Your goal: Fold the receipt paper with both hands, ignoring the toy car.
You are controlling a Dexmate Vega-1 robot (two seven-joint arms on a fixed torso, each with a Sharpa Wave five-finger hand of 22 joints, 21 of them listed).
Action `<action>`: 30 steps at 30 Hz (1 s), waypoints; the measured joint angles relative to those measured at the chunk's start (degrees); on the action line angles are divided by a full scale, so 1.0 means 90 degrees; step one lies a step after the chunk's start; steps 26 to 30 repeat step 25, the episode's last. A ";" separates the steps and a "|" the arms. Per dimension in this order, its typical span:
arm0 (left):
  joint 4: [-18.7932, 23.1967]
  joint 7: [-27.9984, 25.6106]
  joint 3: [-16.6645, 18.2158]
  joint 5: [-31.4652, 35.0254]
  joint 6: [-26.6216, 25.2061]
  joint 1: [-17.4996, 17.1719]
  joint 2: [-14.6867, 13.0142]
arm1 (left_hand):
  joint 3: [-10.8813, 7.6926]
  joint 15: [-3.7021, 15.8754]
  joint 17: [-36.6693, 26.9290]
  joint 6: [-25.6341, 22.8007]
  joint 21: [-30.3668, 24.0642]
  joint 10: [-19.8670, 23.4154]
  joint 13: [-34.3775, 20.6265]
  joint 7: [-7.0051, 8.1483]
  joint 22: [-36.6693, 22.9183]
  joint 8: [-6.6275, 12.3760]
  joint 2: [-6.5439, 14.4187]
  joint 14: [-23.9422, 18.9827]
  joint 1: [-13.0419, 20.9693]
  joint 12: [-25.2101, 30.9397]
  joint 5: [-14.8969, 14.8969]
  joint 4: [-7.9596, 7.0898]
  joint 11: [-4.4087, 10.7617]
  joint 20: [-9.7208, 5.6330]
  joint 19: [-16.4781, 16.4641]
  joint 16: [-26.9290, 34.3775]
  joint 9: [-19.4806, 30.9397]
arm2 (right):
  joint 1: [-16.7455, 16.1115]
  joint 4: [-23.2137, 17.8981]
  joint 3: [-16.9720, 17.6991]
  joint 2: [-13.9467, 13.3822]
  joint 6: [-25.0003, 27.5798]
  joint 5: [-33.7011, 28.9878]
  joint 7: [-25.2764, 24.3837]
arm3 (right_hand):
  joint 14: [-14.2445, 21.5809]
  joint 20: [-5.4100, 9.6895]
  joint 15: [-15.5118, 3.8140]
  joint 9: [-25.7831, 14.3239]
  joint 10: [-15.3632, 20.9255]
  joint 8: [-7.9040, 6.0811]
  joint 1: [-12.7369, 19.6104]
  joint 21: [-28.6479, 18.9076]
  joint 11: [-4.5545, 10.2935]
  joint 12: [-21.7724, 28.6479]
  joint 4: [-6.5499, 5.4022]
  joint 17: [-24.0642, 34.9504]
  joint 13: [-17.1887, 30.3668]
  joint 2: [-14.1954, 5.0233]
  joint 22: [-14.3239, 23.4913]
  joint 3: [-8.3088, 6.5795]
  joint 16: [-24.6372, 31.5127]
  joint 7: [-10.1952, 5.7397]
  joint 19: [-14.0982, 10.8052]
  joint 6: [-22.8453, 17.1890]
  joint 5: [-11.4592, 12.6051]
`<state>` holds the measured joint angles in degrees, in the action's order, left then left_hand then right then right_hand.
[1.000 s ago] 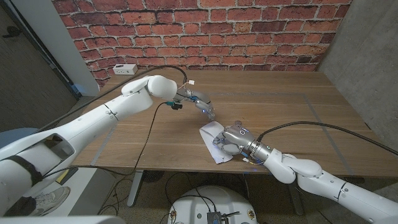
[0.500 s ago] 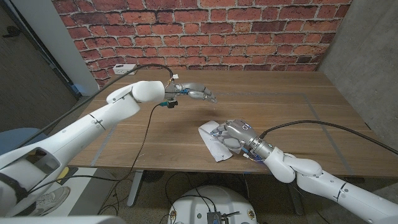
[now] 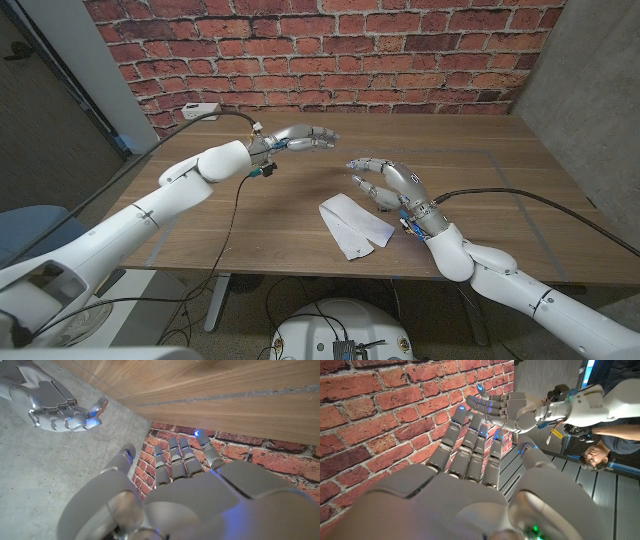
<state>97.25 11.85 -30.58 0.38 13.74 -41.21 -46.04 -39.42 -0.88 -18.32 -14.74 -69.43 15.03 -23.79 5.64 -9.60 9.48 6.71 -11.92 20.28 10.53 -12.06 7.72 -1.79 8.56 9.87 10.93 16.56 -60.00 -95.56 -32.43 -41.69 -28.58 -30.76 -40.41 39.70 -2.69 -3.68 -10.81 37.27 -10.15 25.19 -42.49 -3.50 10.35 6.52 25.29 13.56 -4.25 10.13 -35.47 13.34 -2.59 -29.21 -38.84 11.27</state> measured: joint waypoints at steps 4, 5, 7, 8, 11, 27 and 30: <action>-0.0146 -0.0225 0.0092 -0.0112 0.0243 -0.0116 0.0047 | 0.0045 0.0000 0.0124 0.0292 0.0143 -0.0339 0.0137 0.0100 0.0000 0.0000 0.0053 0.0229 -0.0119 -0.0021 0.0048 -0.0036 0.0119 -0.0065 -0.0003 -0.0011 -0.0163 | 0.0000 0.0084 0.0142 0.0134 -0.0151 0.0365 0.0100 | -0.0329 -0.0069 0.0058 0.0000 -0.0297 0.0000 -0.0220 0.0153 -0.0025 0.0000 -0.0037 -0.0109 -0.0049 0.0061 -0.0016 0.0038 -0.0143 0.0034 0.0227 0.0303 0.0000; -0.0196 -0.0300 0.0123 -0.0151 0.0330 -0.0154 0.0060 | 0.0071 0.0014 0.0152 0.0338 0.0174 -0.0416 0.0169 0.0125 0.0000 0.0000 0.0050 0.0289 -0.0119 -0.0020 0.0066 -0.0057 0.0128 -0.0065 -0.0003 -0.0038 -0.0196 | 0.0001 0.0114 0.0190 0.0188 -0.0187 0.0489 0.0152 | -0.0405 -0.0106 0.0071 0.0000 -0.0364 0.0000 -0.0248 0.0190 -0.0021 0.0000 -0.0045 -0.0132 -0.0057 0.0079 -0.0027 0.0046 -0.0166 0.0039 0.0264 0.0380 0.0000; -0.0264 -0.0390 0.0166 -0.0200 0.0445 -0.0206 0.0079 | 0.0088 0.0038 0.0200 0.0393 0.0212 -0.0504 0.0226 0.0180 0.0000 0.0000 0.0036 0.0379 -0.0187 -0.0021 0.0081 -0.0073 0.0176 -0.0087 0.0001 -0.0039 -0.0260 | 0.0010 0.0165 0.0284 0.0277 -0.0266 0.0793 0.0309 | -0.0529 -0.0193 0.0077 0.0000 -0.0472 0.0000 -0.0337 0.0262 -0.0045 0.0000 -0.0064 -0.0176 -0.0073 0.0088 -0.0030 0.0066 -0.0196 0.0046 0.0351 0.0481 0.0000; -0.0334 -0.0451 0.0211 -0.0234 0.0523 -0.0257 0.0097 | 0.0110 0.0053 0.0223 0.0406 0.0248 -0.0560 0.0255 0.0187 0.0000 0.0000 0.0043 0.0433 -0.0233 -0.0020 0.0094 -0.0096 0.0181 -0.0136 -0.0005 -0.0062 -0.0287 | 0.0011 0.0170 0.0294 0.0287 -0.0284 0.0875 0.0351 | -0.0581 -0.0239 0.0085 0.0000 -0.0510 0.0000 -0.0364 0.0293 -0.0064 0.0000 -0.0072 -0.0195 -0.0087 0.0115 -0.0030 0.0073 -0.0215 0.0041 0.0396 0.0539 0.0000; -0.0453 -0.0578 0.0276 -0.0331 0.0713 -0.0336 0.0124 | 0.0160 0.0068 0.0310 0.0545 0.0346 -0.0676 0.0356 0.0145 0.0000 0.0000 0.0100 0.0609 -0.0335 -0.0020 0.0140 -0.0146 0.0199 -0.0230 -0.0003 -0.0062 -0.0387 | 0.0025 0.0225 0.0396 0.0399 -0.0349 0.1183 0.0534 | -0.0736 -0.0355 0.0125 0.0000 -0.0636 0.0000 -0.0500 0.0386 -0.0022 0.0000 -0.0107 -0.0248 -0.0098 0.0163 -0.0030 0.0108 -0.0225 0.0060 0.0513 0.0672 0.0000; -0.1008 -0.1030 0.0688 -0.1073 0.1373 -0.0832 0.0278 | 0.0308 0.0179 0.0616 0.0941 0.0678 -0.1062 0.0773 0.0089 -0.0001 0.0000 0.0254 0.1055 -0.0772 -0.0020 0.0214 -0.0523 0.0292 -0.0452 -0.0003 -0.0061 -0.0652 | 0.0254 0.0673 0.0846 0.1091 -0.0503 0.2858 0.1333 | -0.0968 -0.0453 0.0251 0.0012 -0.0741 -0.0052 -0.0787 0.0606 -0.0093 0.0029 -0.0164 -0.0375 -0.0147 0.0219 -0.0061 0.0209 -0.0264 0.0166 0.0678 0.0678 0.0000; -0.1008 -0.1030 0.0688 -0.1073 0.1373 -0.0832 0.0278 | 0.0308 0.0179 0.0616 0.0941 0.0678 -0.1062 0.0773 0.0089 -0.0001 0.0000 0.0254 0.1055 -0.0772 -0.0020 0.0214 -0.0523 0.0292 -0.0452 -0.0003 -0.0061 -0.0652 | 0.0254 0.0673 0.0846 0.1091 -0.0503 0.2858 0.1333 | -0.0968 -0.0453 0.0251 0.0012 -0.0741 -0.0052 -0.0787 0.0606 -0.0093 0.0029 -0.0164 -0.0375 -0.0147 0.0219 -0.0061 0.0209 -0.0264 0.0166 0.0678 0.0678 0.0000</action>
